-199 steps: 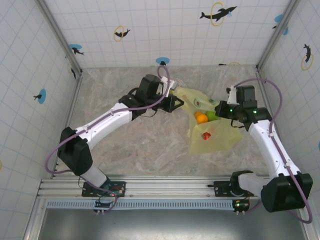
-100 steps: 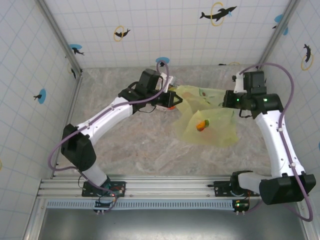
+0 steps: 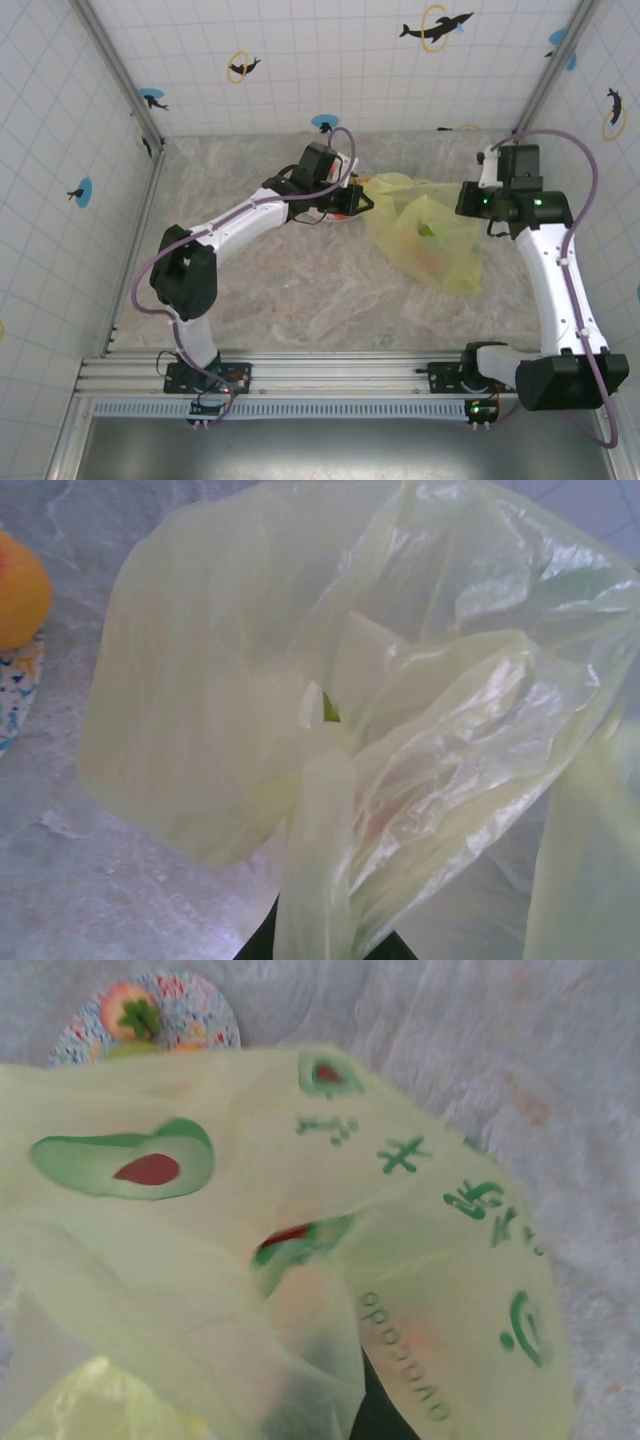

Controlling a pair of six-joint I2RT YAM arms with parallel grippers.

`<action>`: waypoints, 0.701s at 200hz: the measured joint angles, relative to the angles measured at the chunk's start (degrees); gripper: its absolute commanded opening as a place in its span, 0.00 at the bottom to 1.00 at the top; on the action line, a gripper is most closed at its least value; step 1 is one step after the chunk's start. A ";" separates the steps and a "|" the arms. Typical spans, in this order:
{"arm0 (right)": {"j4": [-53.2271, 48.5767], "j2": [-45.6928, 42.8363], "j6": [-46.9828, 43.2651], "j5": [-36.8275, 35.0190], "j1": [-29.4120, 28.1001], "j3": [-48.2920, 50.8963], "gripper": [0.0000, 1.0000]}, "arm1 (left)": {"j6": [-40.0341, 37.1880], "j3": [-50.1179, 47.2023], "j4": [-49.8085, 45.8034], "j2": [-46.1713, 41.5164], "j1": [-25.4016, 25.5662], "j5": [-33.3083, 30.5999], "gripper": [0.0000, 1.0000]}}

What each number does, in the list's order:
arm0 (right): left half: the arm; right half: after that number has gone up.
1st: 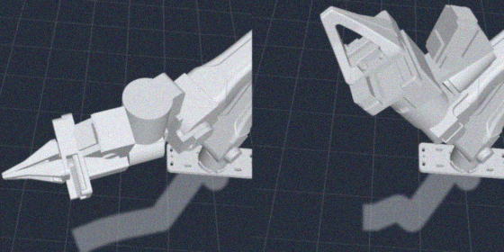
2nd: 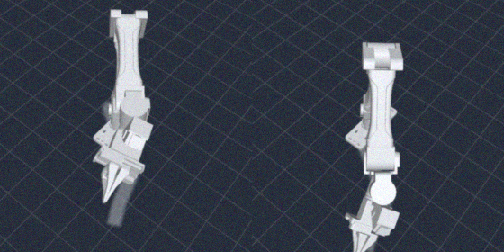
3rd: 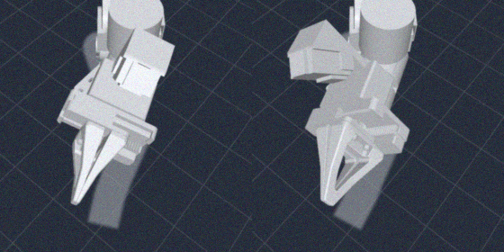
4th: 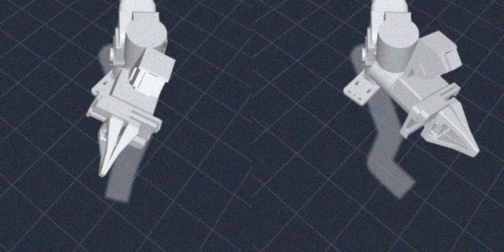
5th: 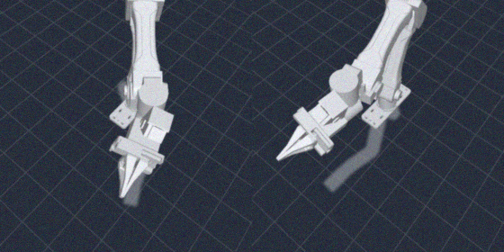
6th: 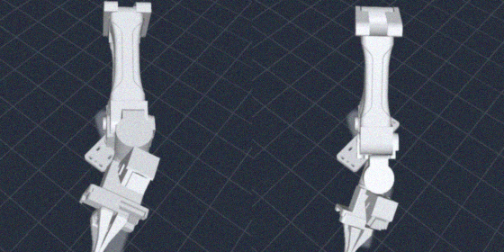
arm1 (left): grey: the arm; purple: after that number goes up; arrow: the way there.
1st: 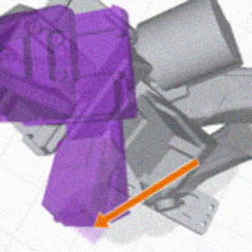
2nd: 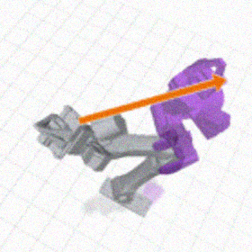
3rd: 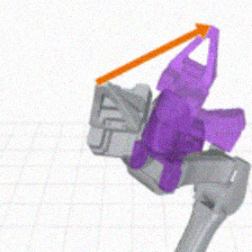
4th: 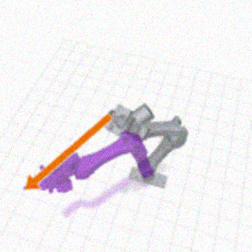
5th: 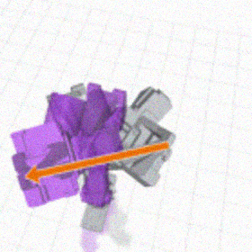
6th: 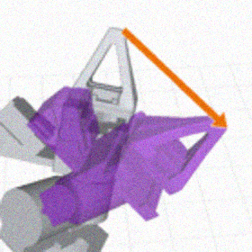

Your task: Place the fruits into the plastic bag

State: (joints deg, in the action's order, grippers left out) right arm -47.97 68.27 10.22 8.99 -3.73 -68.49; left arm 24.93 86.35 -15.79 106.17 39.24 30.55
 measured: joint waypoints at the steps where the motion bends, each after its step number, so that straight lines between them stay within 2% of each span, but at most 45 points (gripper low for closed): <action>1: 0.07 0.02 0.00 0.04 0.00 0.20 0.00 | 0.00 -0.07 0.11 -0.02 -0.04 -0.09 0.04; 15: 1.66 0.13 0.37 1.70 0.02 3.69 0.00 | 0.00 -1.84 1.70 -1.09 -0.70 -1.07 0.13; 34: 4.55 0.13 0.96 4.02 0.02 7.41 0.00 | 0.02 -7.91 5.05 -4.72 -1.66 -1.95 0.45; 45: 6.40 0.13 1.42 5.35 0.02 9.25 0.00 | -0.24 -12.11 6.75 -7.61 -2.29 -2.32 0.59; 68: 9.55 0.13 2.25 7.32 0.02 11.61 0.00 | -0.68 -19.61 9.73 -13.68 -3.45 -2.75 0.75; 94: 12.39 0.46 2.89 8.48 0.02 12.76 0.00 | -2.40 -26.93 12.33 -21.38 -4.76 -3.08 0.85; 118: 14.12 1.14 3.26 9.01 0.02 12.81 0.00 | -3.04 -34.05 15.10 -28.04 -6.23 -5.07 0.88; 140: 15.02 1.31 3.30 8.85 0.15 12.81 0.00 | -1.66 -38.77 17.29 -30.05 -8.39 -9.18 0.88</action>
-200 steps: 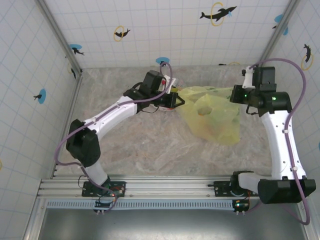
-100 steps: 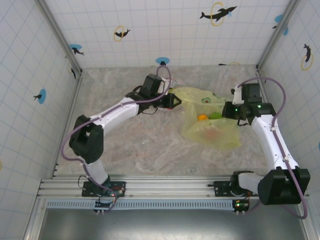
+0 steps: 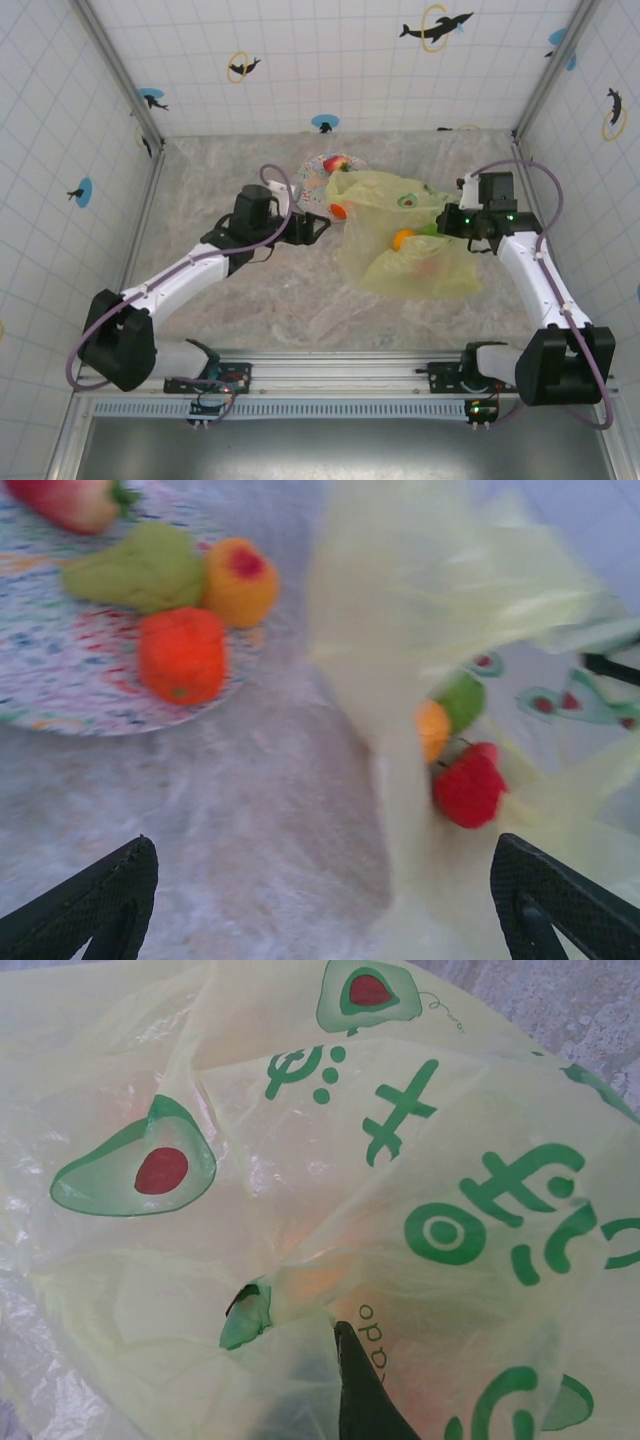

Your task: Place the fruits into the plastic bag

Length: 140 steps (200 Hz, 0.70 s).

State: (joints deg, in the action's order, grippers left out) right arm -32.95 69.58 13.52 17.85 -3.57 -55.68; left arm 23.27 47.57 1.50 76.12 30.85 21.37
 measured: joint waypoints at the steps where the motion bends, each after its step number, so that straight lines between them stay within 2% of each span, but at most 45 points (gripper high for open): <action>1: 0.02 0.00 0.02 0.00 0.02 0.00 0.00 | 0.09 -0.11 0.04 0.00 -0.09 -0.15 0.88; 24: 0.57 0.07 0.26 0.00 1.11 -0.02 0.00 | 2.62 -0.94 0.81 3.02 -2.47 -4.74 0.87; 47: 1.01 0.48 0.37 0.00 2.38 0.00 0.00 | 3.21 1.81 0.96 10.75 -3.26 -7.50 0.87; 87: 1.01 0.68 0.39 0.07 4.46 0.00 0.00 | 3.15 9.79 2.36 23.74 -2.91 -6.67 0.90; 140: 1.01 0.68 0.39 0.26 4.76 0.00 0.00 | 3.10 18.71 4.70 33.22 -1.49 -3.80 0.94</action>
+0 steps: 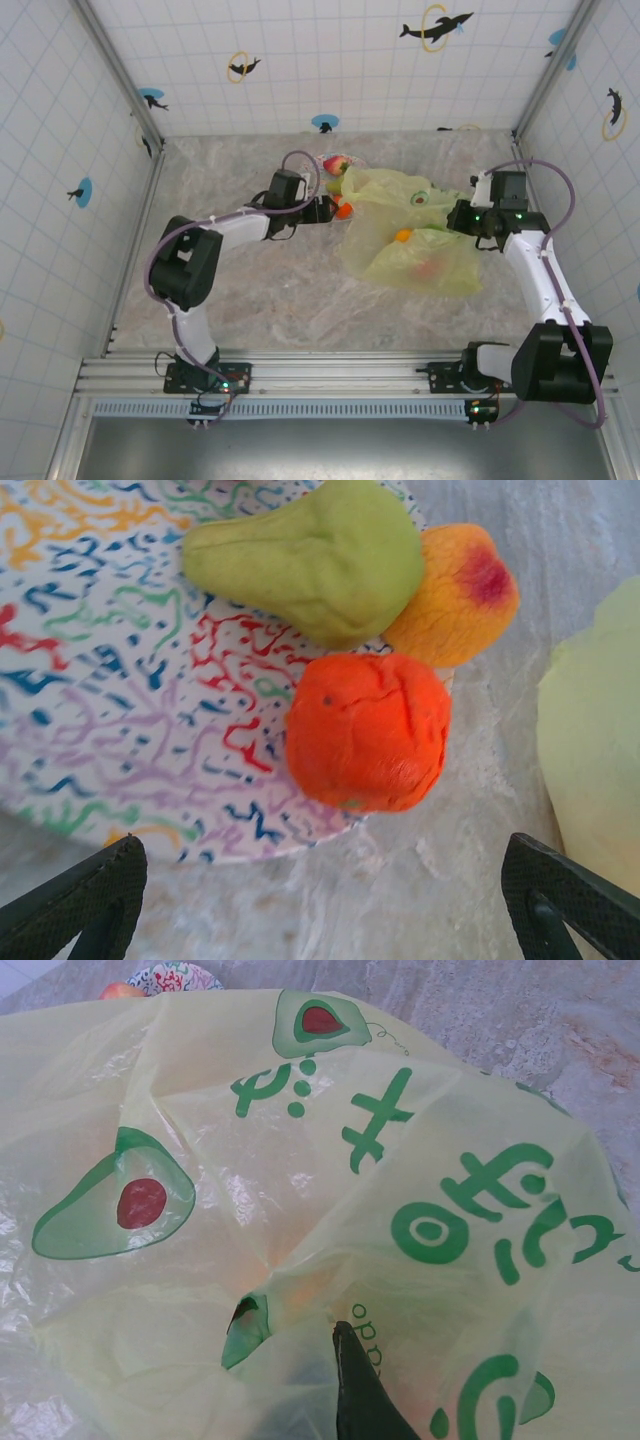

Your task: Place the fruits into the plastic bag

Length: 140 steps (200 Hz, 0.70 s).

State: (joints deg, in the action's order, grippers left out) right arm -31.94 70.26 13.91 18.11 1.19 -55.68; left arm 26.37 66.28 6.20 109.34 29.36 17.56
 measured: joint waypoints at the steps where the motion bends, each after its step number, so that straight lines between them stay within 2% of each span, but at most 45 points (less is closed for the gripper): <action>1: 0.00 0.00 0.00 0.00 0.00 0.00 0.00 | 0.00 0.11 0.02 0.09 0.00 0.04 0.94; 89: -0.02 0.07 -0.02 0.02 0.07 0.00 0.00 | -0.42 10.58 0.52 10.54 0.39 4.31 0.93; 140: 0.00 0.07 -0.04 0.00 0.22 0.00 0.00 | -0.35 14.43 0.09 14.25 0.98 6.36 0.81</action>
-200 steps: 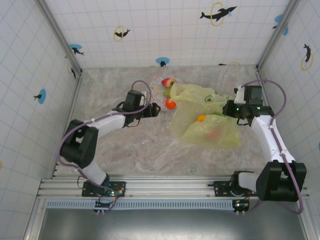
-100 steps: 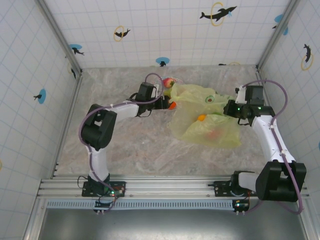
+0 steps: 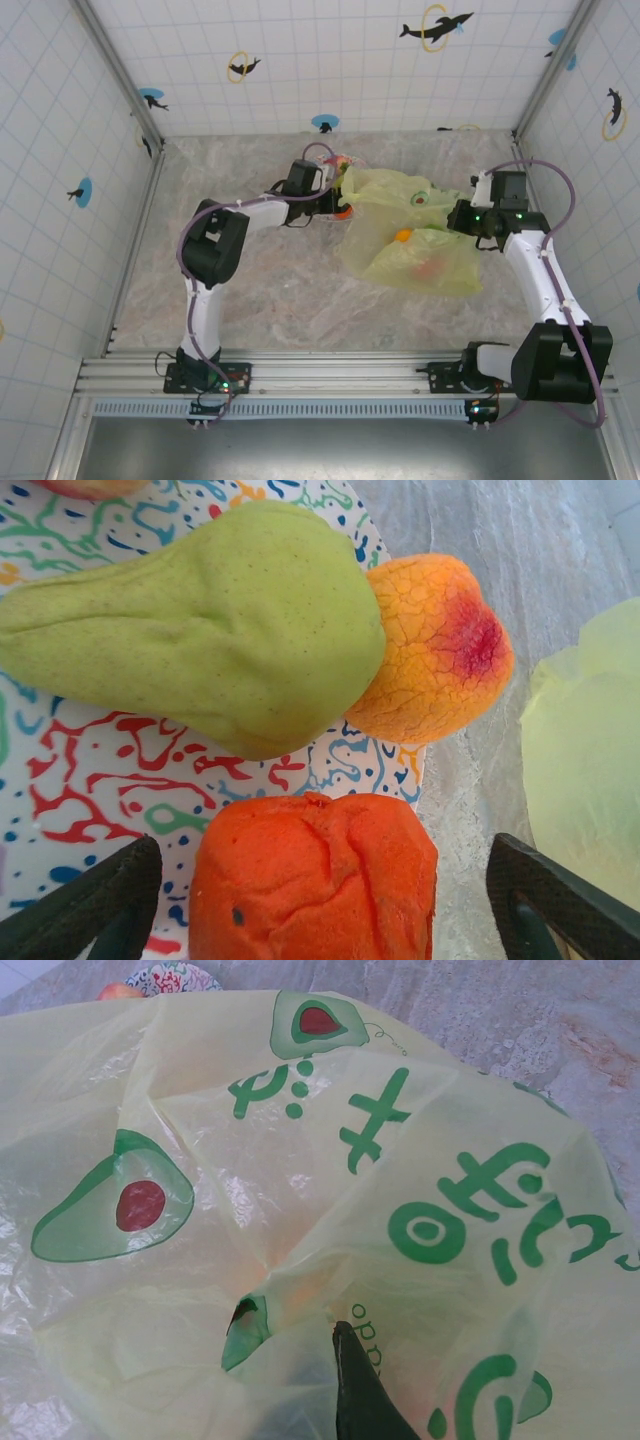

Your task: Place the fruits into the plastic bag

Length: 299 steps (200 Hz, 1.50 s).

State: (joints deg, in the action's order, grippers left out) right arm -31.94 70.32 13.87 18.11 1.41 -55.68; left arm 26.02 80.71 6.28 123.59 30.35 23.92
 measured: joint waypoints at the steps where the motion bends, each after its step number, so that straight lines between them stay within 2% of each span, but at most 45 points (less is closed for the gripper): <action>1: -0.02 0.00 -0.02 0.00 0.02 -0.02 0.00 | -0.02 0.04 0.00 0.04 -0.02 0.04 0.81; 75: 0.00 0.00 -0.02 0.00 0.22 0.00 0.00 | -0.33 1.01 -1.44 0.68 0.11 0.35 0.54; 112: 0.02 0.00 -0.02 0.02 0.22 0.04 0.00 | -0.63 -1.73 -1.92 -2.29 0.15 -1.70 0.48; 152: 0.02 0.00 0.00 0.15 0.42 0.04 0.00 | -0.63 -9.97 -2.10 -13.35 0.15 -6.21 0.47; 200: 0.02 0.00 0.07 0.24 0.48 0.04 0.00 | 0.66 -19.61 -2.73 -35.06 0.68 -17.03 0.43; 221: 0.11 0.00 0.22 0.42 0.48 0.04 0.00 | 0.79 -22.40 -0.72 -44.50 4.11 -19.93 0.42; 245: 0.42 0.00 0.50 0.79 0.46 0.04 0.00 | -1.77 -22.38 3.19 -49.86 11.80 -20.72 0.43; 272: 0.44 0.00 0.70 1.05 0.42 0.04 0.00 | -6.38 -20.83 5.20 -48.76 20.11 -18.27 0.42; 299: 0.44 -0.02 0.72 1.14 0.33 0.04 0.00 | -10.80 -17.53 4.42 -42.71 24.09 -14.88 0.41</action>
State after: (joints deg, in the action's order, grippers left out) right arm -31.51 70.30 14.59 19.25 1.74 -55.64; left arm 15.22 63.18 10.70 80.88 54.43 9.04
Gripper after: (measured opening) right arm 0.055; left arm 0.494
